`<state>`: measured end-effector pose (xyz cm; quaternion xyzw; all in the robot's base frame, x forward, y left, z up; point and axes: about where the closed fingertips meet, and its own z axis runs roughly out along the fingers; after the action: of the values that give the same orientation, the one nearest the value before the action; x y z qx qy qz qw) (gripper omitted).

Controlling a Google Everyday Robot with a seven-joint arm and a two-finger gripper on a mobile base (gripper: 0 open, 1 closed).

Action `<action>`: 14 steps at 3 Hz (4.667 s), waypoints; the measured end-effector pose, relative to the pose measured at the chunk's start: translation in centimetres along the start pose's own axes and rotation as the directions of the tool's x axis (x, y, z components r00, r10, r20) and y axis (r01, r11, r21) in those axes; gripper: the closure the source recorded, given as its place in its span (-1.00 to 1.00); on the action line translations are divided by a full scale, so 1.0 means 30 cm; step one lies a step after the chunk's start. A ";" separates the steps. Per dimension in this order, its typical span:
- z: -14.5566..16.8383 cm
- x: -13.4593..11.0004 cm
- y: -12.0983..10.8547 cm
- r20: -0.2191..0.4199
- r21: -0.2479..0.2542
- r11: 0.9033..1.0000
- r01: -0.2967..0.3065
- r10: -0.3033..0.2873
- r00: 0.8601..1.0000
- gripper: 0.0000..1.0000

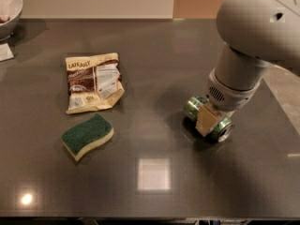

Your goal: Place green can upright

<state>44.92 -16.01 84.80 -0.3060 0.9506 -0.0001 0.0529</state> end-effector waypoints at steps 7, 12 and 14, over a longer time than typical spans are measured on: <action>-0.252 -0.033 -0.249 0.011 -0.234 0.906 -0.354 0.367 0.930 1.00; -0.367 -0.090 -0.182 -0.035 -0.605 0.561 -0.565 0.691 0.722 1.00; -0.381 -0.117 -0.141 -0.110 -0.620 0.491 -0.612 0.718 0.687 1.00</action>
Offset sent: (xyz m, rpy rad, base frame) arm 0.0108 0.0001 0.0613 0.0388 -0.0768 0.0453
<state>49.07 -17.79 96.67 0.0879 0.9311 0.3532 0.0243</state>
